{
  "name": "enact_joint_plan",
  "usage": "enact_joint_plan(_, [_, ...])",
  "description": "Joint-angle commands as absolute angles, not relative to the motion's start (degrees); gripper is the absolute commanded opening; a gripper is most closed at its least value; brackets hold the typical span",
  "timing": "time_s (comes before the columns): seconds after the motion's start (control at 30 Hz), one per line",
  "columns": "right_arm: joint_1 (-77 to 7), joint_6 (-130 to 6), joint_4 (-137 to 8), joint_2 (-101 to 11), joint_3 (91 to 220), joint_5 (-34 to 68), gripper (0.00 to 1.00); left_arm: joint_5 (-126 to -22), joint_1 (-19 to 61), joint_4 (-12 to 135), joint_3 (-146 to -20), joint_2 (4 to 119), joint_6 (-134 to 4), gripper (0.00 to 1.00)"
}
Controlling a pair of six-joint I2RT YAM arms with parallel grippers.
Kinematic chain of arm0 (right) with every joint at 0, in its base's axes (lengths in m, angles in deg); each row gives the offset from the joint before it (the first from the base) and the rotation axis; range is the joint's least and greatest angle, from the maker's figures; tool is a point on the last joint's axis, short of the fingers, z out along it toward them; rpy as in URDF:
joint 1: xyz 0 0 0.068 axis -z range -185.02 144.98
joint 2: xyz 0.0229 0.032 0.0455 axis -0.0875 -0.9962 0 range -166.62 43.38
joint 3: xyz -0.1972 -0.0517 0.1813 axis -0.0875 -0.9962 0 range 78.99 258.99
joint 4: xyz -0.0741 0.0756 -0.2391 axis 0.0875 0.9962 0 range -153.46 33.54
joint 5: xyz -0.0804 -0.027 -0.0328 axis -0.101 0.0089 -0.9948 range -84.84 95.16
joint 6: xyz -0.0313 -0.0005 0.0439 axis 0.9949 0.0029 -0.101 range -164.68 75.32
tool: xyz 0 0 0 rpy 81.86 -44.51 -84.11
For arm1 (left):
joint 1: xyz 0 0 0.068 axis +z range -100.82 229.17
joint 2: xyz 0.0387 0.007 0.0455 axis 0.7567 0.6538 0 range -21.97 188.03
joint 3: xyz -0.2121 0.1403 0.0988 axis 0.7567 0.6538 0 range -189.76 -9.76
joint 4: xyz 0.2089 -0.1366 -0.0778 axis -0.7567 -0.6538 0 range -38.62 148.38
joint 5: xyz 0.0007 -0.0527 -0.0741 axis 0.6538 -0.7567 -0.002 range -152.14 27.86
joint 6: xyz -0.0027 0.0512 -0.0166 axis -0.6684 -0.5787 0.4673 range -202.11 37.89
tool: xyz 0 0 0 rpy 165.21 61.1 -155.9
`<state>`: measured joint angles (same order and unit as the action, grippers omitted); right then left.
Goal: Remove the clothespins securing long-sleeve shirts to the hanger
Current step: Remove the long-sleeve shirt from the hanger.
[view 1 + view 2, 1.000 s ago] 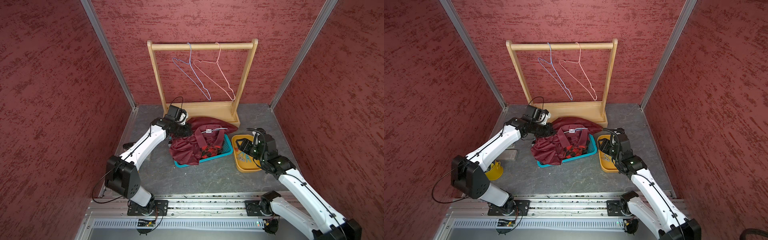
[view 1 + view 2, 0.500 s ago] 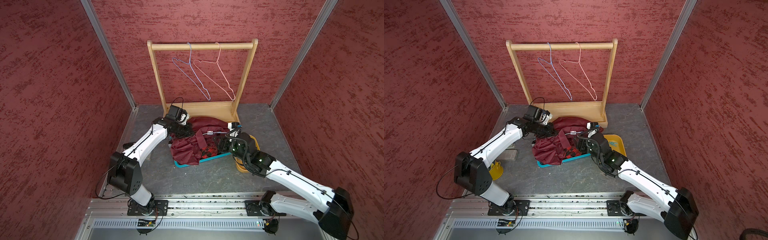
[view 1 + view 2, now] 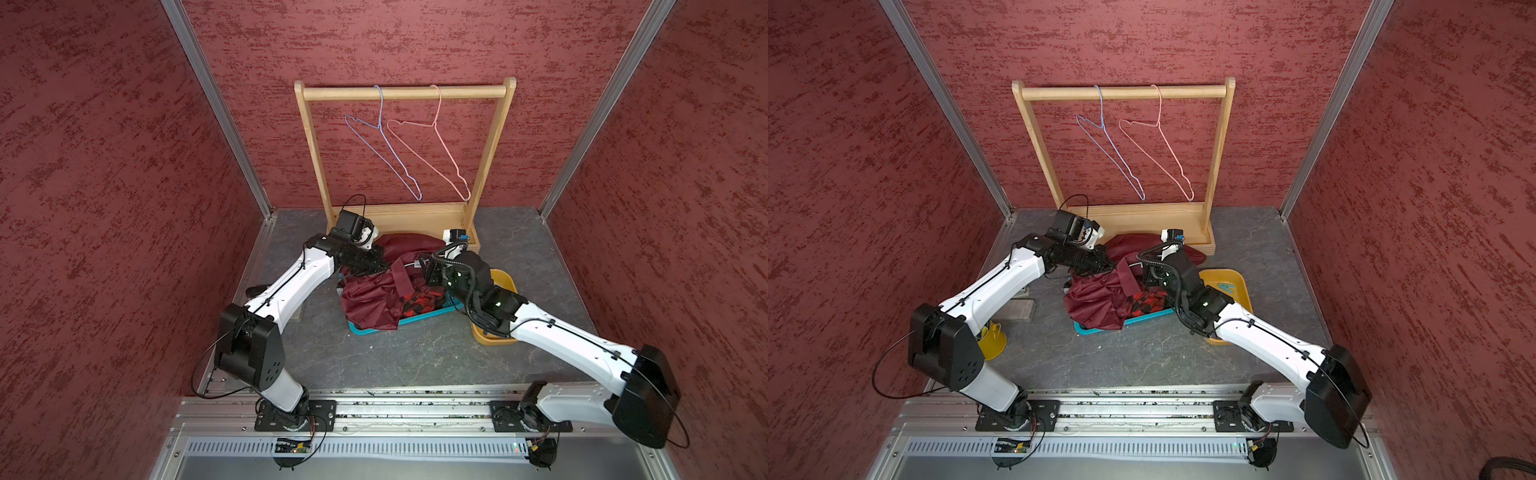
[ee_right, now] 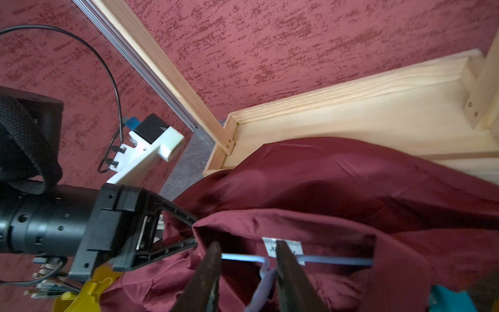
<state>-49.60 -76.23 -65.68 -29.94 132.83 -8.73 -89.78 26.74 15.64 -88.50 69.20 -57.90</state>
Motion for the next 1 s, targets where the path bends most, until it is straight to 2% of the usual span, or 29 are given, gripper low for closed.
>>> enact_joint_plan(0.0, [-49.83,-75.51,-66.5,-30.32,134.49,-11.26,0.19,-91.5,27.03,16.29,-88.24,67.62,-58.02,0.0])
enact_joint_plan(0.13, [-49.84,-74.61,-64.85,-30.7,136.12,-11.64,0.0,-92.02,27.04,14.79,-86.86,65.48,-59.75,0.0])
enact_joint_plan(0.17, [-49.85,-74.48,-64.4,-30.72,136.58,-11.79,0.0,-91.52,27.07,13.54,-86.92,64.64,-60.95,0.01])
enact_joint_plan(0.2, [-49.85,-74.47,-64.08,-30.63,136.87,-11.92,0.0,-90.81,27.03,12.05,-87.15,63.88,-62.18,0.07])
enact_joint_plan(0.3, [-49.85,-74.38,-62.47,-30.5,138.25,-12.14,0.0,-88.81,26.87,6.42,-88.88,60.53,-65.94,0.39])
enact_joint_plan(0.37, [-49.85,-74.46,-60.96,-30.63,139.26,-12.45,0.0,-86.53,26.23,3.83,-88.87,56.94,-67.86,0.64])
enact_joint_plan(0.43, [-49.85,-74.63,-60.24,-30.75,139.65,-13.14,0.0,-83.39,25.09,1.89,-88.68,53.35,-69.49,0.78])
enact_joint_plan(0.53, [-49.83,-75.23,-58.45,-31.6,141.09,-13.73,0.0,-78.35,22.38,-1.52,-88.51,48.77,-72.07,0.89])
enact_joint_plan(0.63, [-49.85,-75.7,-56.82,-32.85,142.76,-14.34,0.0,-72.35,17.51,-4.09,-87.43,45.93,-74.53,0.96])
enact_joint_plan(0.73, [-49.85,-75.77,-55.77,-33.6,144.31,-14.8,0.0,-68.08,13.69,-6.28,-86.21,45.09,-75.08,0.98])
enact_joint_plan(0.83, [-49.85,-75.62,-55.55,-33.7,145.24,-14.96,0.0,-63.02,12.11,-7.09,-84.07,45.25,-75.0,0.96])
enact_joint_plan(0.97, [-49.84,-76.21,-55.22,-33.31,145.61,-14.89,0.0,-59.77,11.53,-6.82,-81.49,47.07,-75.87,0.89])
